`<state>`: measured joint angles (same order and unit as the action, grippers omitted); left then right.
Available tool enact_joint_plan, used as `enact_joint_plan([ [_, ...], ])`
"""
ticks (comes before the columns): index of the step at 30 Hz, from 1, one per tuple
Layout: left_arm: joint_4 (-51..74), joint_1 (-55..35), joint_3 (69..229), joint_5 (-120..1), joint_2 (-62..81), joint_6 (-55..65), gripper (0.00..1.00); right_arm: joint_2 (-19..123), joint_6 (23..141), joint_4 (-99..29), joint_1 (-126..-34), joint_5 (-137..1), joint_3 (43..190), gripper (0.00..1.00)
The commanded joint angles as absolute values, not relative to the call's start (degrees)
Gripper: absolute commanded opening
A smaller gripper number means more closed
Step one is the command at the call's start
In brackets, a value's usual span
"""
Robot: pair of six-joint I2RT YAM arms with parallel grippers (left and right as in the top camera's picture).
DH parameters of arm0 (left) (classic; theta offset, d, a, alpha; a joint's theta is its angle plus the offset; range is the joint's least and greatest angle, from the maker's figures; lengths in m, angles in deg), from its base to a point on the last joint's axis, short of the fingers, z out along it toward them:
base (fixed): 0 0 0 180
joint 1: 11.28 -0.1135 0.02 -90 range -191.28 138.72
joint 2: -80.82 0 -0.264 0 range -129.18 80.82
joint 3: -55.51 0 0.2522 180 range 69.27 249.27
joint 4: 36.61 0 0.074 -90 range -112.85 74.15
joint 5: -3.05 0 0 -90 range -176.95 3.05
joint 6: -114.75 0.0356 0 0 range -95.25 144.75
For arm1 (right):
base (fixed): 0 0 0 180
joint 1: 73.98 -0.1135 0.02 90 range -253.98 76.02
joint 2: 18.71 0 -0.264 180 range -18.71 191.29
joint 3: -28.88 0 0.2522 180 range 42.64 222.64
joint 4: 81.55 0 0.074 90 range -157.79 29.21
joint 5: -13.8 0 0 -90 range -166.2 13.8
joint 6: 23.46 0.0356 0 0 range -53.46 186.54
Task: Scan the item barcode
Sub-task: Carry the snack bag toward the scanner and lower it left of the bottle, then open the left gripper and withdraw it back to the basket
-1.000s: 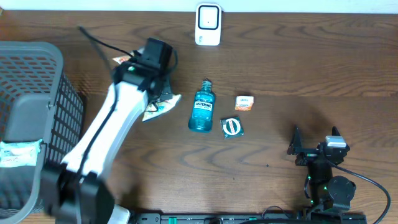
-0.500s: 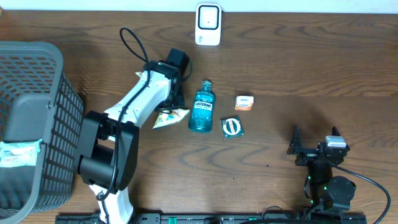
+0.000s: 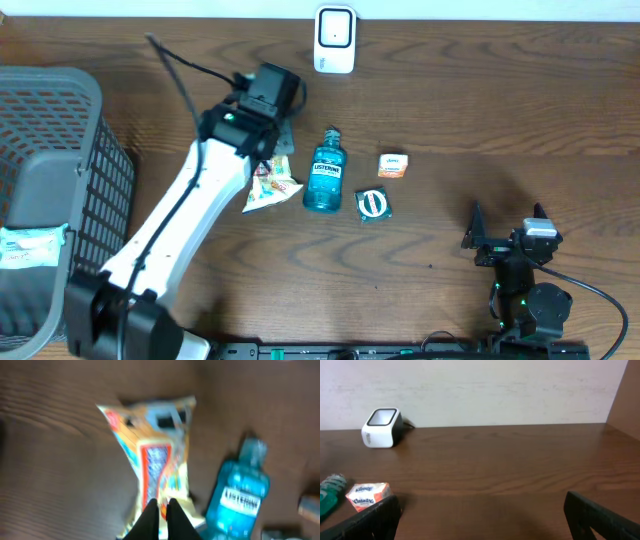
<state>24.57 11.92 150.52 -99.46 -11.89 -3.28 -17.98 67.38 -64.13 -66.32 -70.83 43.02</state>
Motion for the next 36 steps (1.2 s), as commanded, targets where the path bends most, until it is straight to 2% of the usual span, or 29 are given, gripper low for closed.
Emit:
enact_joint_plan([
  [1, 23.7, 9.5, 150.2, -104.2, -14.0, -8.2, 0.07, -18.2, 67.8, -63.9, -66.1, -70.7, 43.0, 0.99],
  [5, 22.0, 7.4, 149.0, -103.9, -17.6, -12.4, 0.07, -18.2, 67.8, -63.9, -66.1, -70.7, 43.0, 0.99],
  [14, 16.9, 6.9, 148.9, -94.0, -30.0, -13.0, 0.07, -18.2, 67.8, -63.9, -66.1, -70.7, 43.0, 0.99],
  [22, 18.0, 7.0, 148.8, -92.8, -39.6, -19.7, 0.08, -18.2, 67.8, -63.9, -66.1, -70.7, 43.0, 0.99],
  [25, 19.4, 7.2, 148.8, -91.4, -39.9, -19.7, 0.29, -18.2, 67.8, -63.9, -66.1, -70.7, 43.0, 0.99],
  [27, 20.5, 7.3, 149.1, -91.5, -38.5, -19.3, 0.49, -18.2, 67.8, -63.9, -66.1, -70.7, 43.0, 0.99],
  [30, 22.9, 7.3, 150.2, -92.1, -33.5, -18.4, 0.71, -18.2, 67.8, -63.9, -66.1, -70.7, 43.0, 0.99],
  [33, 24.9, 7.3, 151.6, -95.0, -26.1, -18.2, 0.82, -18.2, 67.8, -63.9, -66.1, -70.7, 43.0, 0.99],
  [34, 25.1, 7.3, 152.1, -95.7, -22.9, -17.5, 0.91, -18.2, 67.8, -63.9, -66.1, -70.7, 43.0, 0.99],
  [36, 24.8, 7.3, 153.1, -97.8, -16.3, -16.2, 0.98, -18.2, 67.8, -63.9, -66.1, -70.7, 43.0, 0.99],
])
